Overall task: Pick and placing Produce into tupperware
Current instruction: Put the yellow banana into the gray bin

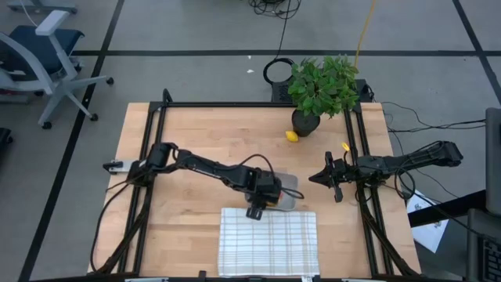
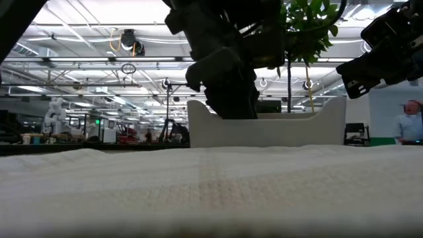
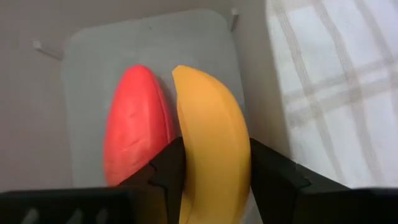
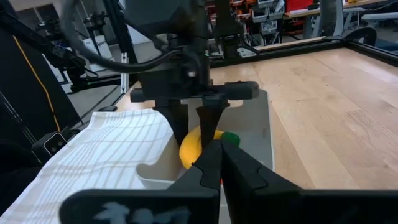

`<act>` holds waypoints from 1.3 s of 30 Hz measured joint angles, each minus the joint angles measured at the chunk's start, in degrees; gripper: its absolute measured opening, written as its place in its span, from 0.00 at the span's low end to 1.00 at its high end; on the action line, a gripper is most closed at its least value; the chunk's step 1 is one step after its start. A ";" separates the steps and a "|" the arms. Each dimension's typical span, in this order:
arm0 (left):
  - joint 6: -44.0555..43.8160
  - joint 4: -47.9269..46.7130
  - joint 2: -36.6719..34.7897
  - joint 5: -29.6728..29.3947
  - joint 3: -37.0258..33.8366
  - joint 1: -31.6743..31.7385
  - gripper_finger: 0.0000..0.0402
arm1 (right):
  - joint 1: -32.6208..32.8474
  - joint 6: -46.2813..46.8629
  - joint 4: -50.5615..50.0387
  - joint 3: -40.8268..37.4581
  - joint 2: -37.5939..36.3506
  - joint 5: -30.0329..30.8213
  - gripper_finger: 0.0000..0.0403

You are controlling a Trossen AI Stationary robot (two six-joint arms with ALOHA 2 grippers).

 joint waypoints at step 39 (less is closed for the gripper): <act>-2.93 -5.08 1.72 -1.20 1.53 1.78 0.37 | -0.01 0.02 -1.34 0.00 0.01 0.00 0.00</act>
